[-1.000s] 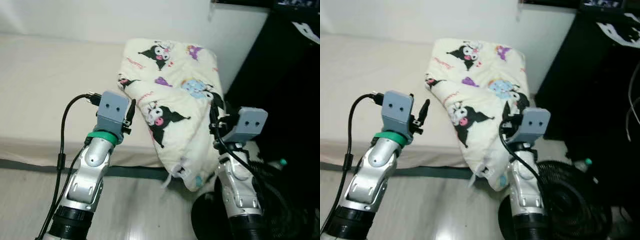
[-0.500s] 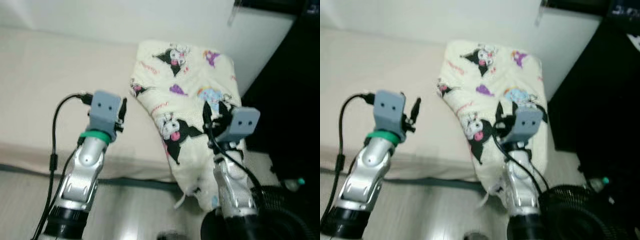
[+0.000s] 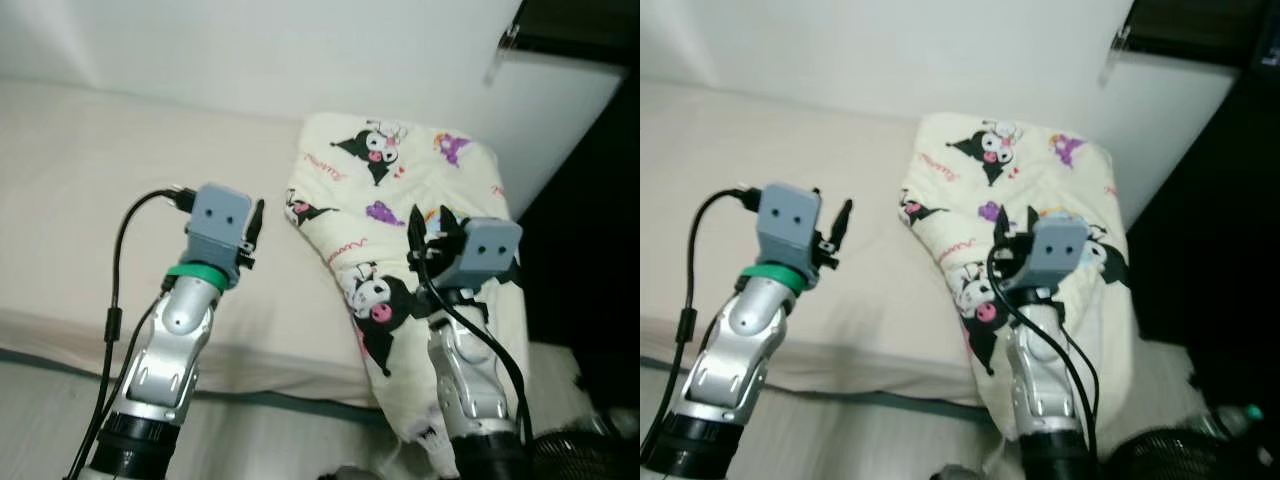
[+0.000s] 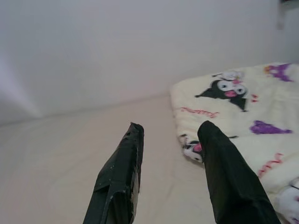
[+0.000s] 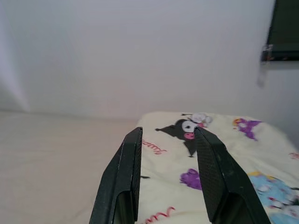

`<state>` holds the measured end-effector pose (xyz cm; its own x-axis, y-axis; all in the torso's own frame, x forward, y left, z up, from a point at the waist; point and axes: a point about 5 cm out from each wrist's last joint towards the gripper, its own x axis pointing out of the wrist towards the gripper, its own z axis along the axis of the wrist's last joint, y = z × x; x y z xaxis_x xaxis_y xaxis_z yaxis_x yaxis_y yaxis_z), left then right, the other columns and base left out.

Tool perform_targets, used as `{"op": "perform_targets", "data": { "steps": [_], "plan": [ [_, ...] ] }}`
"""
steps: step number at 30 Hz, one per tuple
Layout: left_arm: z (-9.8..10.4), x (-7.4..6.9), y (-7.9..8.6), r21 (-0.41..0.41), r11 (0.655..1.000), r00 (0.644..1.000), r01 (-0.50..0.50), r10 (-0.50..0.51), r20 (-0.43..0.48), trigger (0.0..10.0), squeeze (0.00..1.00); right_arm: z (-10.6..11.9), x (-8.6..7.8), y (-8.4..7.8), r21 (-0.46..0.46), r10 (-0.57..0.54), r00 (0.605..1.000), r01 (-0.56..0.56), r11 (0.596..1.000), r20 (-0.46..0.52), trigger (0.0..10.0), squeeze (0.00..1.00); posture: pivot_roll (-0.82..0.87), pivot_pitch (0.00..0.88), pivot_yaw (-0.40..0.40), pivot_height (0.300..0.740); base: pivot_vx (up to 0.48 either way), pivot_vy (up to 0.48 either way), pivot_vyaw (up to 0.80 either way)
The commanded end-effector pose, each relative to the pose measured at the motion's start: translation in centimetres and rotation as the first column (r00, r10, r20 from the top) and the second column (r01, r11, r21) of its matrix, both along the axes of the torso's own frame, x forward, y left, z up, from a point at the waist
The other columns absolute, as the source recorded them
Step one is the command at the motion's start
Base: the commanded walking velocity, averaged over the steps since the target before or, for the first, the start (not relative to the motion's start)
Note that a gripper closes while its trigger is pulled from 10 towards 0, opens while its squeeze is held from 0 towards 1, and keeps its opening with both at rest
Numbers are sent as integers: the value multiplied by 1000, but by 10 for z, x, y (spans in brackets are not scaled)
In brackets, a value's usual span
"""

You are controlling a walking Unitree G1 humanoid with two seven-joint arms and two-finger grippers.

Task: Clean up the room

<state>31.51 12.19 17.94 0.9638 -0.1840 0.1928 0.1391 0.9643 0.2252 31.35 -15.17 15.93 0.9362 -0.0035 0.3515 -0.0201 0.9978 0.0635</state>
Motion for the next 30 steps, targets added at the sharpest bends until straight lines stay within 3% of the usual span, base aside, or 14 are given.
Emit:
{"op": "perform_targets", "data": {
  "steps": [1,8,30],
  "plan": [
    [-2,-2,-7,-2,999,999,38,-38,-16,10000,0,-7,-1,-6,7,-30,999,30,1000,-29,10000,0,-41,10,36,740,0,0,0],
    [-4,-4,-10,6,999,998,53,-53,-25,10000,0,-12,-1,-11,4,-71,996,71,997,-55,10000,0,-42,11,39,740,0,0,0],
    [-5,-4,-9,9,998,998,56,-56,-31,10000,0,-19,-2,-17,14,-123,989,125,992,-86,10000,0,-45,18,46,665,0,0,0]
  ]
}}
